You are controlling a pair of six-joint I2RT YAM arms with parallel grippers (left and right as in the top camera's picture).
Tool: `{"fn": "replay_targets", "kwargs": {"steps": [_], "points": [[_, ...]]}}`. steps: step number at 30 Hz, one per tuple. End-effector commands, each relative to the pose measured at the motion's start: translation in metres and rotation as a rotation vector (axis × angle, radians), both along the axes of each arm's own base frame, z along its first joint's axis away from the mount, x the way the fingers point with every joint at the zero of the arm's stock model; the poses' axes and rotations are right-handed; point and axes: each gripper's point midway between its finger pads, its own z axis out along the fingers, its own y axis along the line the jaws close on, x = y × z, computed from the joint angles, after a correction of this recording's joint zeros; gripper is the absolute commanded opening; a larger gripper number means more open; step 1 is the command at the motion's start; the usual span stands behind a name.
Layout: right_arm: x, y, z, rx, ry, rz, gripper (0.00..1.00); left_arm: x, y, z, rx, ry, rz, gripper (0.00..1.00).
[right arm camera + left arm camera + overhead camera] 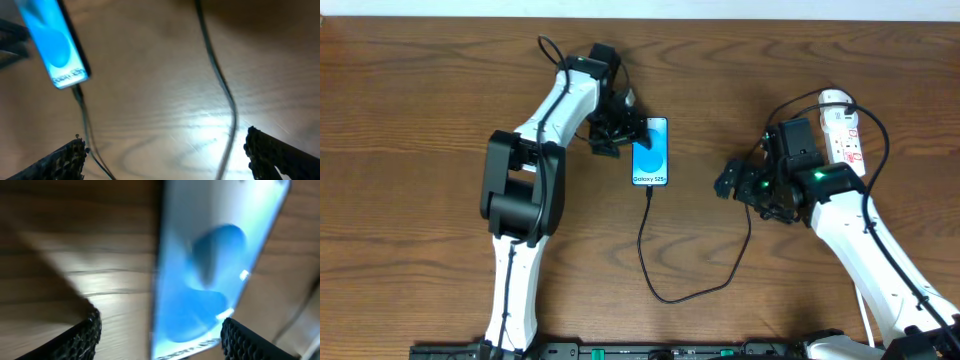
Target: Plug charger to phone and switch on socket
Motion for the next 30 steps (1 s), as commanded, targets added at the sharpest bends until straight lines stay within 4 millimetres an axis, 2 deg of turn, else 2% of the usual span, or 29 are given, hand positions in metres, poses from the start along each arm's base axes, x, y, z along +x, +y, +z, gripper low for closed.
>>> {"fn": "replay_targets", "kwargs": {"steps": [1, 4, 6, 8, 11, 15, 17, 19, 22, 23, 24, 30], "points": [[0.009, -0.019, 0.014, -0.045, -0.014, 0.021, 0.99, 0.021, 0.044, 0.050, 0.167, -0.172, 0.065, 0.80], [0.016, -0.040, 0.030, -0.079, 0.010, 0.020, 0.99, 0.032, 0.068, 0.094, 0.280, -0.309, 0.131, 0.81], [0.024, -0.062, 0.041, -0.133, 0.038, -0.003, 0.99, 0.037, 0.081, 0.127, 0.329, -0.407, 0.167, 0.95], [0.032, -0.085, 0.048, -0.202, 0.067, -0.043, 0.99, 0.039, 0.088, 0.152, 0.348, -0.476, 0.189, 0.96], [0.047, -0.120, 0.058, -0.301, 0.084, -0.121, 0.99, 0.037, 0.096, 0.176, 0.372, -0.538, 0.212, 0.96], [0.070, -0.165, 0.068, -0.398, 0.014, -0.240, 0.99, 0.035, 0.096, 0.185, 0.365, -0.554, 0.216, 0.96], [0.079, -0.195, 0.074, -0.441, -0.031, -0.385, 0.99, 0.036, 0.096, 0.184, 0.366, -0.553, 0.216, 0.96], [0.081, -0.218, 0.076, -0.455, -0.055, -0.512, 0.99, 0.036, 0.096, 0.184, 0.366, -0.553, 0.216, 0.96], [0.088, -0.249, 0.075, -0.458, -0.094, -0.614, 0.99, 0.036, 0.096, 0.184, 0.366, -0.553, 0.216, 0.96], [0.091, -0.257, 0.073, -0.459, -0.101, -0.633, 0.99, 0.036, 0.096, 0.184, 0.366, -0.553, 0.216, 0.96], [0.098, -0.277, 0.063, -0.462, -0.108, -0.677, 0.99, 0.036, 0.096, 0.184, 0.366, -0.553, 0.216, 0.96], [0.114, -0.295, 0.018, -0.465, -0.057, -0.695, 0.99, 0.036, 0.096, 0.184, 0.366, -0.553, 0.216, 0.96]]}}
